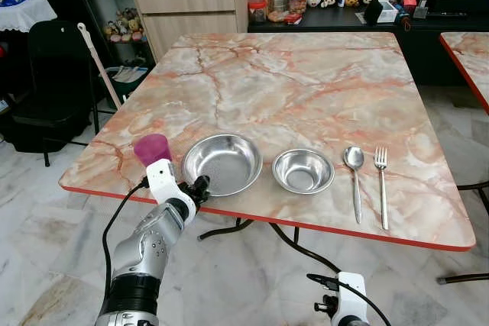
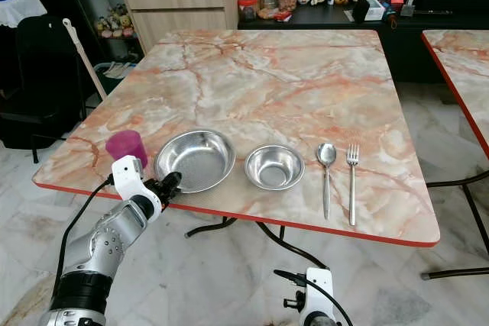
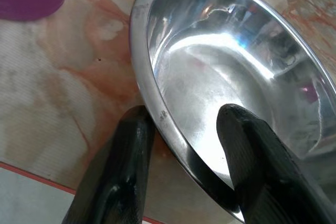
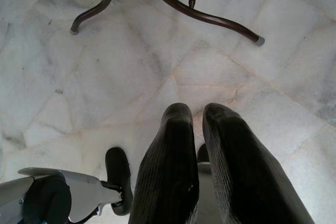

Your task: Setting the table

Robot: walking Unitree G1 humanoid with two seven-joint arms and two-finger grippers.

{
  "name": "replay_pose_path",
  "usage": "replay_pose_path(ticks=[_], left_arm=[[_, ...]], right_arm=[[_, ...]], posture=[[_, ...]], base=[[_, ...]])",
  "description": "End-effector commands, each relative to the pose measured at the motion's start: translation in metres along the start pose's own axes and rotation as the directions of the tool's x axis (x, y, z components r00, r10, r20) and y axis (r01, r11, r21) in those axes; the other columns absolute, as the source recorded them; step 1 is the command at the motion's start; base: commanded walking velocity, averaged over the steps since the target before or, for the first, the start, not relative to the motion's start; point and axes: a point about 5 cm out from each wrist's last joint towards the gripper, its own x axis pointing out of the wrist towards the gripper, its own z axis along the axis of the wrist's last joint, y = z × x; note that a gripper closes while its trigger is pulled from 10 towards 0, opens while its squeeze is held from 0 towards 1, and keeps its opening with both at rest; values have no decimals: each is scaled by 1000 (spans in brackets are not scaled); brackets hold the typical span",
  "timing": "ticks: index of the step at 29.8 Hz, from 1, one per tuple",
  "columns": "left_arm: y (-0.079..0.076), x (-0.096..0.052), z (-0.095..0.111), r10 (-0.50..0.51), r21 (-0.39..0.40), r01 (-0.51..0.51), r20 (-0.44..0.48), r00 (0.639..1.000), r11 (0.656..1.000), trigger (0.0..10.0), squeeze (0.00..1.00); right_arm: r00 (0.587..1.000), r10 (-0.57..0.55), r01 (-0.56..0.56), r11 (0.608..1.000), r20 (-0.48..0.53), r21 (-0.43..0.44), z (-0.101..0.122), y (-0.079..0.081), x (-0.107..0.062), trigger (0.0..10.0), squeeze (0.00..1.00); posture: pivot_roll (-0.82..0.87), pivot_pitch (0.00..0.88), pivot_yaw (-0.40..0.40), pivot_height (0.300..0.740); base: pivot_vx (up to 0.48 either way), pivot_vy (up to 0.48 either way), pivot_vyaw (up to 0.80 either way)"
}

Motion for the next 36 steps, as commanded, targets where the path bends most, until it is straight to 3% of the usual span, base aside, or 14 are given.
replay_pose_path(ticks=[1,15,28,31,36], left_arm=[[5,0,5,29,7,-29,17,999,1000,0,0],[8,-3,16,73,38,-76,74,995,996,0,0],[3,-6,18,47,49,-51,95,994,997,0,0],[0,-6,20,10,-7,-9,119,993,1000,0,0],[-4,-10,33,-43,-121,75,247,968,990,0,0]], right_arm=[[1000,8,-8,1000,5,3,2,3,1,10000,0],[1000,11,-11,1000,9,-6,6,3,2,10000,0],[1000,11,-11,1000,10,-14,7,2,2,10000,0],[1000,11,-11,1000,10,-14,7,2,2,10000,0],[1000,14,-14,1000,10,-15,7,2,2,10000,0]], posture=[[15,0,87,714],[25,0,77,714],[28,0,69,714],[27,0,68,714],[24,0,65,714]], base=[[0,0,0],[0,0,0],[0,0,0],[0,0,0],[0,0,0]])
